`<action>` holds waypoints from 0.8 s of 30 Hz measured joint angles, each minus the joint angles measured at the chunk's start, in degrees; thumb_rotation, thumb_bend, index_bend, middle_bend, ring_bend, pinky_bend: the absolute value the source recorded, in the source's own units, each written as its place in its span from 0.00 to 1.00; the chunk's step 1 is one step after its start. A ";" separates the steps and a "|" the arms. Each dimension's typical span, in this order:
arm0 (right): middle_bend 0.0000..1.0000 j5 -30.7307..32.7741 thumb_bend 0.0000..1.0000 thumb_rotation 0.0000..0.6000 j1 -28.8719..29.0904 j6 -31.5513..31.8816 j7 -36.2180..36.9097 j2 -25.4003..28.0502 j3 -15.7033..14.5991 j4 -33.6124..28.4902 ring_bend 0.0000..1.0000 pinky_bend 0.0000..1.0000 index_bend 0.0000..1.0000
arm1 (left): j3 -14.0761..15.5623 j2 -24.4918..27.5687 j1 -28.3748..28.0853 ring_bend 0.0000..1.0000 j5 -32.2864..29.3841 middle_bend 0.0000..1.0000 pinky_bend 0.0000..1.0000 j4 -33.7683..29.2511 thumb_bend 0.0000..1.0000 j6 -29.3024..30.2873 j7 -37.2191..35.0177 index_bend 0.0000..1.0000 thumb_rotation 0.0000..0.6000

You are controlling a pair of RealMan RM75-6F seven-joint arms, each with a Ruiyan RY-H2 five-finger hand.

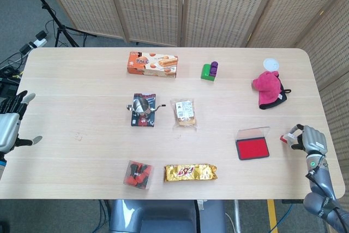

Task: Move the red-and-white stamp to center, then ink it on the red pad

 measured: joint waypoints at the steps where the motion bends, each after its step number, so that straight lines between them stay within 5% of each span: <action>1: 0.92 -0.25 0.34 1.00 -0.09 0.33 0.07 0.09 -0.01 -0.26 1.00 1.00 0.40 | -0.01 0.02 0.01 0.00 0.00 0.00 0.00 0.00 0.09 0.00 -0.04 0.00 1.00; 9: 0.91 -2.70 0.31 1.00 -1.26 4.07 1.12 1.44 0.06 -3.87 1.00 1.00 0.36 | -0.08 0.15 0.12 0.00 -0.02 0.00 0.00 0.05 0.09 0.12 -0.41 0.00 1.00; 16: 0.81 -7.78 0.27 1.00 -4.67 14.70 4.42 5.93 1.22 -12.46 0.93 1.00 0.36 | -0.12 0.30 0.64 0.00 1.09 0.00 0.00 -0.03 0.09 1.16 -1.38 0.00 1.00; 17: 0.77 -8.90 0.22 1.00 -5.32 16.56 5.15 6.67 1.34 -13.75 0.89 1.00 0.36 | -0.08 0.29 0.75 0.00 1.42 0.00 0.00 -0.03 0.09 1.38 -1.53 0.00 1.00; 19: 0.55 -12.37 0.05 1.00 -6.93 21.41 6.95 8.29 1.44 -16.53 0.58 0.91 0.31 | 0.08 0.12 1.09 0.00 2.39 0.00 0.00 0.08 0.09 2.06 -1.84 0.00 1.00; 22: 0.15 -19.75 0.00 1.00 -9.41 29.10 9.31 10.68 0.54 -20.17 0.09 0.45 0.19 | 0.62 -0.86 2.04 0.00 4.72 0.00 0.00 0.96 0.09 4.08 -2.59 0.00 1.00; 24: 0.03 -24.63 0.00 1.00 -10.88 33.08 10.12 12.14 -0.38 -22.31 0.00 0.20 0.11 | 1.14 -1.87 2.93 0.00 6.44 0.00 0.00 1.99 0.08 5.88 -2.96 0.00 1.00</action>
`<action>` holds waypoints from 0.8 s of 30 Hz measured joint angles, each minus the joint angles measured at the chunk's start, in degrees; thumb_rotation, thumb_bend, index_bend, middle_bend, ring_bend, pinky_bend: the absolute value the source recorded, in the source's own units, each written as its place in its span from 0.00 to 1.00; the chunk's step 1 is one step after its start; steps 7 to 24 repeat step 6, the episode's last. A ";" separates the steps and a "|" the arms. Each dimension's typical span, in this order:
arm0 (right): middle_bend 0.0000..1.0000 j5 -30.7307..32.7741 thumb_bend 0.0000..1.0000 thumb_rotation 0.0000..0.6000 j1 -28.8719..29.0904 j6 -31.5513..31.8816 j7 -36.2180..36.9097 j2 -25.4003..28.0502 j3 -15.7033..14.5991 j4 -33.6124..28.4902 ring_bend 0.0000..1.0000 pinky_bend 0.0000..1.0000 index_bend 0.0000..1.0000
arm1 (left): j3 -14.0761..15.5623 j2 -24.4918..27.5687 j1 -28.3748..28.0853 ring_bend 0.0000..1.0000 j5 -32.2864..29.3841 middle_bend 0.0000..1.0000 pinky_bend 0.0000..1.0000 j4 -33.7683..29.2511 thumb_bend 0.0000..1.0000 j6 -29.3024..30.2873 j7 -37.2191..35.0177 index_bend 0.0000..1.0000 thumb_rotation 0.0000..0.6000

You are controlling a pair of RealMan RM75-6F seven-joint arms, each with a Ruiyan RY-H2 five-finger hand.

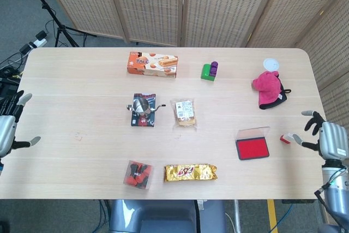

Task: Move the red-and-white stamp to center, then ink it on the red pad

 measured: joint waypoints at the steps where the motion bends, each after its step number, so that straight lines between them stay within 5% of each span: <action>1: 0.00 -3.11 0.00 1.00 -0.91 2.31 0.10 0.88 -0.77 -1.39 0.00 0.11 0.06 | 0.27 -0.44 0.39 0.00 0.77 0.00 0.00 0.45 0.08 0.82 -0.16 0.00 1.00; 6: 0.00 -11.77 0.00 1.00 -3.22 7.68 -4.98 2.64 -3.79 -5.40 0.00 0.00 0.00 | 2.18 -3.56 2.79 0.00 6.47 0.00 0.00 5.40 0.08 5.66 -2.14 0.00 1.00; 24: 0.00 -11.77 0.00 1.00 -3.22 7.68 -4.98 2.64 -3.79 -5.40 0.00 0.00 0.00 | 2.18 -3.56 2.79 0.00 6.47 0.00 0.00 5.40 0.08 5.66 -2.14 0.00 1.00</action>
